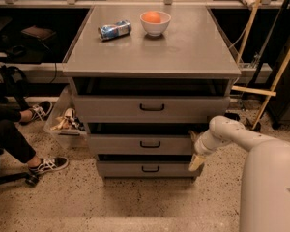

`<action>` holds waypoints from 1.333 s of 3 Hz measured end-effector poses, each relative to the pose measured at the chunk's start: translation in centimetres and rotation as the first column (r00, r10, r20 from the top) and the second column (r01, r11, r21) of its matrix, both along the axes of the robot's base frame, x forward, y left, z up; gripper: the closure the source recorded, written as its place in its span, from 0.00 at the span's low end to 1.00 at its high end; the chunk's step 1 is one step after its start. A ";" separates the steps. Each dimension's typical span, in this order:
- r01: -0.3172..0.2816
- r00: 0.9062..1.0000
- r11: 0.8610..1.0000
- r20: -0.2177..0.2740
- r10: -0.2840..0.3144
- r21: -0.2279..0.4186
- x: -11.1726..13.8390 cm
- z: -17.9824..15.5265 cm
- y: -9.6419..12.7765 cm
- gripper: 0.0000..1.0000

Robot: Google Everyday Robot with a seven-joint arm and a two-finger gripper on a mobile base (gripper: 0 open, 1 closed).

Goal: Open middle drawer

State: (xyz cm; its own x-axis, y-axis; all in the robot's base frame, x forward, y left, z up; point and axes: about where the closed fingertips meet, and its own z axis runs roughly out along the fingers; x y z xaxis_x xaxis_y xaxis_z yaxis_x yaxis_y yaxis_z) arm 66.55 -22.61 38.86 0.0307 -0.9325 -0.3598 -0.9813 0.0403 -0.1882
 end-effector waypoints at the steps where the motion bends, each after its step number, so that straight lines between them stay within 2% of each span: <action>1: 0.000 1.000 1.000 0.000 0.000 0.000 0.0 0.0 0.0 0.42; 3: 0.000 1.000 1.000 0.000 0.000 0.000 0.0 0.8 -0.1 0.88; 4: 0.000 1.000 1.000 0.000 0.000 0.000 0.1 1.6 -0.2 1.00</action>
Offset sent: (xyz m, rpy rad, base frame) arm 0.0000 0.0000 0.0000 0.0000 0.0000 0.0000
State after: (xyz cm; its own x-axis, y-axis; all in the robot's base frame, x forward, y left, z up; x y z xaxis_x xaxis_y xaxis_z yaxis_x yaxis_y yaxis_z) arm 66.64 -22.83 40.48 0.0308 -0.9325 -0.3598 -0.9813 0.0403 -0.1882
